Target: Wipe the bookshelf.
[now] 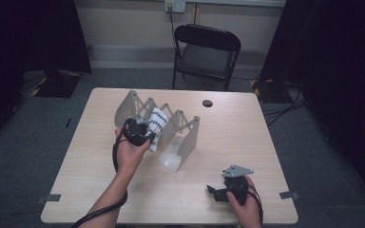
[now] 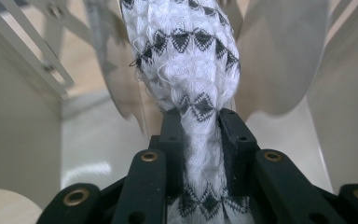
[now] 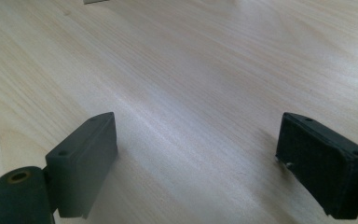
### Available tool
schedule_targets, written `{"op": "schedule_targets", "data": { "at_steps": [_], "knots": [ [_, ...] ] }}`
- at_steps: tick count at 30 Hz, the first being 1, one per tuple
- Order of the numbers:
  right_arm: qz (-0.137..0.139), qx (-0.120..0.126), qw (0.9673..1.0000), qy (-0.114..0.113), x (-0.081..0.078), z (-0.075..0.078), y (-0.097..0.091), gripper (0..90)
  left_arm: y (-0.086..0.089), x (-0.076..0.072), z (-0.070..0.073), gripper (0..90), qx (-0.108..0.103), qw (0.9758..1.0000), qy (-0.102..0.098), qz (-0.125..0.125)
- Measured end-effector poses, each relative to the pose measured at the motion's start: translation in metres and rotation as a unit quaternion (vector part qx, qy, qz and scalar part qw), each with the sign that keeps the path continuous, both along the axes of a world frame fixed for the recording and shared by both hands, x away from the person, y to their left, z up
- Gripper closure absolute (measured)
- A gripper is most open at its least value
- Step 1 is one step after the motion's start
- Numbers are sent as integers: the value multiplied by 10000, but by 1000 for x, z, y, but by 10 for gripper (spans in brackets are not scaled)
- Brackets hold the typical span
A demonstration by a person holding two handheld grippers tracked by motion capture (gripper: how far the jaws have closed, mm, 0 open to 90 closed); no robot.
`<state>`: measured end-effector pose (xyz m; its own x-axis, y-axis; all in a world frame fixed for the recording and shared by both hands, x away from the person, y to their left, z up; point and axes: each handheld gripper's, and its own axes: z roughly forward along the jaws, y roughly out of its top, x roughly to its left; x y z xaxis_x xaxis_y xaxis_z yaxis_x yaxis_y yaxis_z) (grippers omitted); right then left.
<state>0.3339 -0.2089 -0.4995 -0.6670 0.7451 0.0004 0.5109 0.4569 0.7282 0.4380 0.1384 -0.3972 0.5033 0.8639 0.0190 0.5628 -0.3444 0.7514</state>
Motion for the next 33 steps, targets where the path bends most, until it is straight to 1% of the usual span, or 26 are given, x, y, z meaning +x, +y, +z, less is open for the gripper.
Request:
{"op": "schedule_targets", "data": {
  "at_steps": [2,4,6,8,9,10,15,17,20,22,24,26,30,33],
  "knots": [
    [4,4,10000,-13,0,0,0,117,1,2,10,736,-51,10000,-79,23],
    [-3,3,10000,-6,0,0,0,117,1,3,20,737,12,9998,-187,7],
    [-1,3,10000,1,0,0,0,117,1,4,28,737,13,9996,-264,27],
    [0,4,10000,1,0,0,0,117,1,6,32,737,10,9995,-303,35],
    [1,4,10000,1,0,0,0,117,1,7,32,736,-16,9995,-304,78],
    [0,3,10000,1,0,0,0,117,2,8,32,736,37,9996,-275,55],
    [0,4,10000,1,0,0,0,117,3,9,15,736,126,9997,-177,80],
    [-3,3,10000,-6,0,0,0,117,3,8,7,736,115,9999,-78,94],
    [-2,3,10000,1,0,0,0,117,3,7,-4,736,77,9999,12,110],
    [-6,5,10000,-6,0,0,0,117,4,7,-10,736,47,9999,35,153],
    [-5,3,10000,-6,0,0,0,117,4,6,-16,736,73,9998,115,136],
    [-5,2,10000,-6,0,0,0,117,4,6,-22,736,26,9997,155,169],
    [-2,1,10000,1,0,0,0,117,5,6,-33,736,67,9994,276,181],
    [-6,4,10000,-7,0,0,0,117,5,5,-43,736,30,9991,369,224]
  ]
}}
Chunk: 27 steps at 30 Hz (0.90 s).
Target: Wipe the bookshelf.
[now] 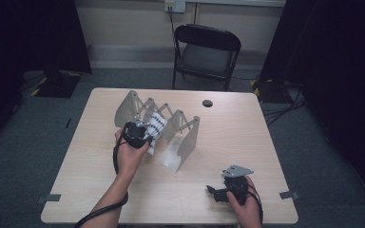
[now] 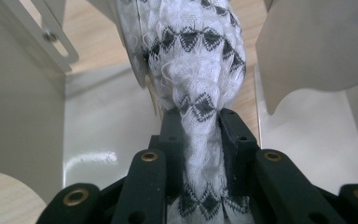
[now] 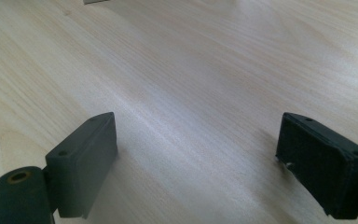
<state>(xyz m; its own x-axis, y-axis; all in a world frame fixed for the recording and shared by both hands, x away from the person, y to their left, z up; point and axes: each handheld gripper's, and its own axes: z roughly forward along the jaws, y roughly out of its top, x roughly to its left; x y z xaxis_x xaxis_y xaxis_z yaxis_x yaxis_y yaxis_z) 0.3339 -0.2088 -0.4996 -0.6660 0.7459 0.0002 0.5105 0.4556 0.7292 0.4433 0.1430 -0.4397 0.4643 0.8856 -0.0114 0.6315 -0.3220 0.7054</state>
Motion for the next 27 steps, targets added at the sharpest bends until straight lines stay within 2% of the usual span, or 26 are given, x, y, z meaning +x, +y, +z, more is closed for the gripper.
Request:
{"op": "schedule_targets", "data": {
  "at_steps": [12,27],
  "knots": [
    [0,-1,10000,1,0,0,0,117,5,-9,-25,735,-18,9997,254,-21],
    [-11,-3,10000,2,0,0,0,116,22,-33,-36,730,-200,9993,322,36]
  ]
}}
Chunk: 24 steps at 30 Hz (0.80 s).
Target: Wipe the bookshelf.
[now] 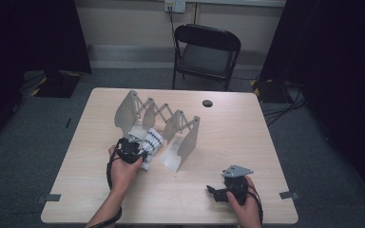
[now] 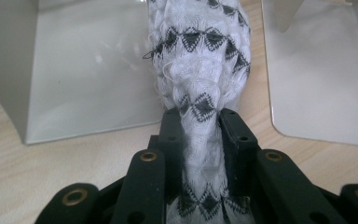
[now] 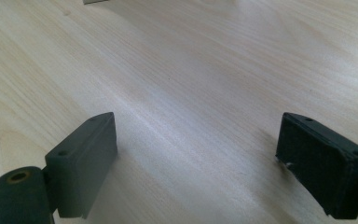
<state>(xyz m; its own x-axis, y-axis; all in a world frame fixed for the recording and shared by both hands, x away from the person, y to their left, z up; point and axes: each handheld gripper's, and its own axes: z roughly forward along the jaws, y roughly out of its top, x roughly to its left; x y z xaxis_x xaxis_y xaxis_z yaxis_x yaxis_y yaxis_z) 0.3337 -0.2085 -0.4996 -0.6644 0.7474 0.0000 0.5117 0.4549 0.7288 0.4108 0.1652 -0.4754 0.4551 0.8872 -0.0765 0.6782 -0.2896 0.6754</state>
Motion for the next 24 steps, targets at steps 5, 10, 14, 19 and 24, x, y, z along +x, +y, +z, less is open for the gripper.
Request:
{"op": "schedule_targets", "data": {
  "at_steps": [5,10,14,19,24],
  "knots": [
    [0,0,10000,-2,0,0,0,116,4,-6,-1,729,-21,10000,-10,-54],
    [-2,-1,10000,-1,0,0,0,116,8,-11,-3,729,-79,10000,8,-36],
    [-3,-2,10000,-3,0,0,0,116,14,-16,-4,729,-43,10000,24,-26],
    [-6,4,10000,-7,0,0,0,116,22,-25,-5,728,-6,10000,3,50],
    [-20,7,10000,-6,-1,0,1,116,35,-31,-4,726,23,9998,0,186]
  ]
}}
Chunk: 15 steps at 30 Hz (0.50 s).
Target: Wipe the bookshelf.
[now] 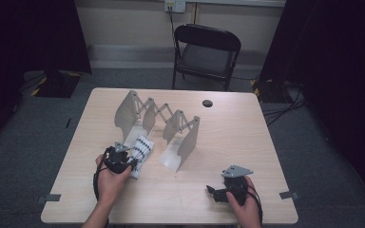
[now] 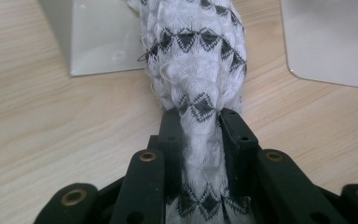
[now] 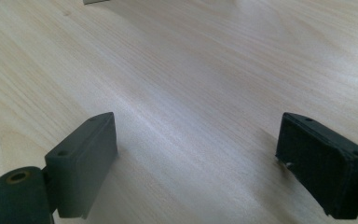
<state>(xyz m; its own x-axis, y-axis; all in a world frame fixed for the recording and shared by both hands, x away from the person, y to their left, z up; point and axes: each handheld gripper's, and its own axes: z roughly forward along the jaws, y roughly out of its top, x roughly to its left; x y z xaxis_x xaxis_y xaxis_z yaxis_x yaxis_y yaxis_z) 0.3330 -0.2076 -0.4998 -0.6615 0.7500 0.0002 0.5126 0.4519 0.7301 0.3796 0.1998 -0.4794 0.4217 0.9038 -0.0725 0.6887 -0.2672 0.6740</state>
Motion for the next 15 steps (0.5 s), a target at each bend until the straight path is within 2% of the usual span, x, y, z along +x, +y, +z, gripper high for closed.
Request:
{"op": "schedule_targets", "data": {
  "at_steps": [5,7,15],
  "knots": [
    [-2,0,10000,0,0,0,0,115,11,-1,1,723,50,9999,-62,124],
    [-6,-1,10000,0,0,0,0,115,14,1,2,722,4,9998,-65,205],
    [-6,-2,10000,0,0,0,0,115,11,19,1,711,40,9995,-71,299]
  ]
}}
